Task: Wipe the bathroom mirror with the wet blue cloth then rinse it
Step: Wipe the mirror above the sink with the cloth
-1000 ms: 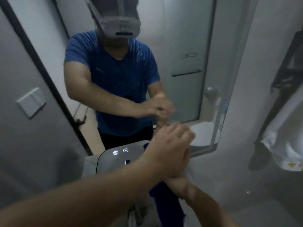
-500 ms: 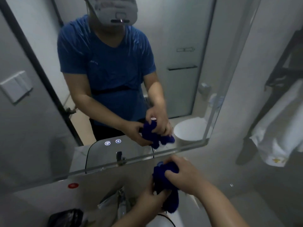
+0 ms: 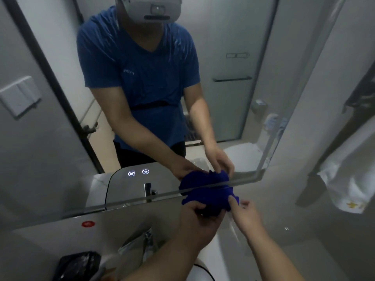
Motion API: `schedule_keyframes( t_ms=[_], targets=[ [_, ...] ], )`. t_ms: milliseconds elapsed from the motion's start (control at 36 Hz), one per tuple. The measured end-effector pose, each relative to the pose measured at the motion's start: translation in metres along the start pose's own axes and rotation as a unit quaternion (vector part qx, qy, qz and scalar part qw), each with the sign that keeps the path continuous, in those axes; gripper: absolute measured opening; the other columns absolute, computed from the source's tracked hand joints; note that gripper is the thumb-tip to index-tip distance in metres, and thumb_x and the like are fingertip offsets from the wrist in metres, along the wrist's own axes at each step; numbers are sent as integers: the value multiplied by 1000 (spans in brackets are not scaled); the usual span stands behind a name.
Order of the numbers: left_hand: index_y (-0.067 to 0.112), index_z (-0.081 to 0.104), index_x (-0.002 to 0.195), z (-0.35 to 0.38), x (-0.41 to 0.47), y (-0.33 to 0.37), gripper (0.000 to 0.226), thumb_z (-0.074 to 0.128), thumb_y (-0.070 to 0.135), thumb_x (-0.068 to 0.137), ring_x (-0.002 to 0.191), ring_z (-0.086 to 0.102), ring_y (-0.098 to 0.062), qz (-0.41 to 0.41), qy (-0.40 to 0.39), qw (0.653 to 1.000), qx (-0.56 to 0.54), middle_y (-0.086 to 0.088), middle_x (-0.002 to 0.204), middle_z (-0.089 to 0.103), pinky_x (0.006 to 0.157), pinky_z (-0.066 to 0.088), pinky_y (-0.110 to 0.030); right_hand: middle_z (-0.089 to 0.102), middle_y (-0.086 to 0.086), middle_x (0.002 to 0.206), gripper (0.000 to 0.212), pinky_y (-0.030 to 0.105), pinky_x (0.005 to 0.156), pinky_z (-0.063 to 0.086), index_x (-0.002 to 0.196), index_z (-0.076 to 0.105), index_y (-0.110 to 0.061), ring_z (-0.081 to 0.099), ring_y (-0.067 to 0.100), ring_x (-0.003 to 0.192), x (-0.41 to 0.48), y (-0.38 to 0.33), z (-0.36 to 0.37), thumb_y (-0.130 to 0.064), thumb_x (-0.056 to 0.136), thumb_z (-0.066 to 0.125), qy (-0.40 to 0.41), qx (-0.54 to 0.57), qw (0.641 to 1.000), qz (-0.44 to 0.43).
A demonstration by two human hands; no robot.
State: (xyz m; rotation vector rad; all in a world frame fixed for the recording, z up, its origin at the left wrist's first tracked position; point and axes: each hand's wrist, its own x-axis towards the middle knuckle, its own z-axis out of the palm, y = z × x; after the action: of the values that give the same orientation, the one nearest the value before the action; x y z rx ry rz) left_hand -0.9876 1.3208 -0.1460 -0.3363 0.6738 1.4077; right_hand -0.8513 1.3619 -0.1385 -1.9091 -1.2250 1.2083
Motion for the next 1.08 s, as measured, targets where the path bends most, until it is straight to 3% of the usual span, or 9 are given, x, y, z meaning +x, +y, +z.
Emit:
schedule_keyframes(
  t_ms=[83, 194, 417, 556, 722, 861, 944, 1028, 1083],
  targets=[
    [8, 58, 148, 6, 3, 7, 90, 52, -11, 60, 133, 59, -58, 5, 6, 1000, 5, -35, 144, 62, 115, 46, -65, 73, 4, 117, 31, 42, 95, 53, 120, 67, -21, 69, 27, 111, 3, 6, 7, -46, 109, 51, -141, 130, 978, 77],
    [11, 60, 148, 10, 3, 13, 94, 59, -8, 55, 130, 63, -55, 5, 28, 1000, -11, -32, 140, 66, 114, 47, -61, 75, -3, 120, 23, 49, 106, 50, 123, 68, -27, 68, 20, 114, 0, 9, 16, -27, 109, 50, -132, 126, 983, 6],
    [13, 64, 140, -8, -14, 46, 70, 48, -1, 73, 128, 64, -51, 63, 89, 993, -34, -31, 134, 70, 114, 49, -59, 73, 6, 129, 28, 46, 109, 44, 135, 61, -22, 65, 25, 123, 3, 6, 53, -35, 112, 51, -218, 260, 938, 73],
    [12, 63, 142, -34, -41, 84, 72, 43, -1, 74, 125, 65, -48, 121, 75, 989, -39, -28, 132, 72, 110, 53, -56, 78, 7, 118, 19, 46, 102, 47, 125, 66, -18, 69, 26, 114, -20, -5, 94, -16, 107, 61, -244, 243, 937, 61],
    [19, 54, 146, -74, -78, 149, 74, 46, 0, 75, 128, 60, -52, 177, 83, 980, -32, -29, 141, 62, 113, 49, -62, 84, 8, 105, 14, 47, 102, 51, 116, 72, -17, 74, 29, 107, -70, -18, 166, -15, 102, 69, -272, 207, 939, 45],
    [17, 58, 142, -117, -121, 204, 60, 44, -1, 87, 128, 63, -47, 217, 61, 974, -37, -27, 142, 63, 100, 57, -55, 82, 20, 89, 17, 40, 76, 50, 108, 73, -3, 71, 34, 82, -109, -33, 236, -15, 97, 77, -278, 190, 940, 56],
    [20, 57, 145, -147, -139, 238, 57, 45, 1, 94, 127, 65, -46, 263, 70, 961, -42, -25, 140, 66, 106, 56, -57, 78, 16, 87, 13, 33, 59, 49, 107, 71, -3, 69, 25, 70, -135, -45, 279, -13, 99, 75, -304, 167, 936, 68],
    [21, 50, 156, -173, -154, 271, 55, 48, 10, 102, 132, 63, -46, 304, 104, 946, -48, -24, 145, 64, 116, 49, -60, 78, 9, 86, 4, 29, 59, 51, 105, 69, -10, 68, 21, 73, -167, -59, 324, -13, 105, 67, -348, 143, 923, 77],
    [16, 50, 153, -188, -164, 290, 44, 45, 18, 109, 126, 64, -43, 318, 111, 939, -72, -24, 138, 65, 107, 54, -57, 76, 10, 100, 6, 31, 68, 55, 103, 67, -17, 70, 24, 84, -189, -66, 357, -13, 107, 64, -374, 148, 912, 78]
  ],
)
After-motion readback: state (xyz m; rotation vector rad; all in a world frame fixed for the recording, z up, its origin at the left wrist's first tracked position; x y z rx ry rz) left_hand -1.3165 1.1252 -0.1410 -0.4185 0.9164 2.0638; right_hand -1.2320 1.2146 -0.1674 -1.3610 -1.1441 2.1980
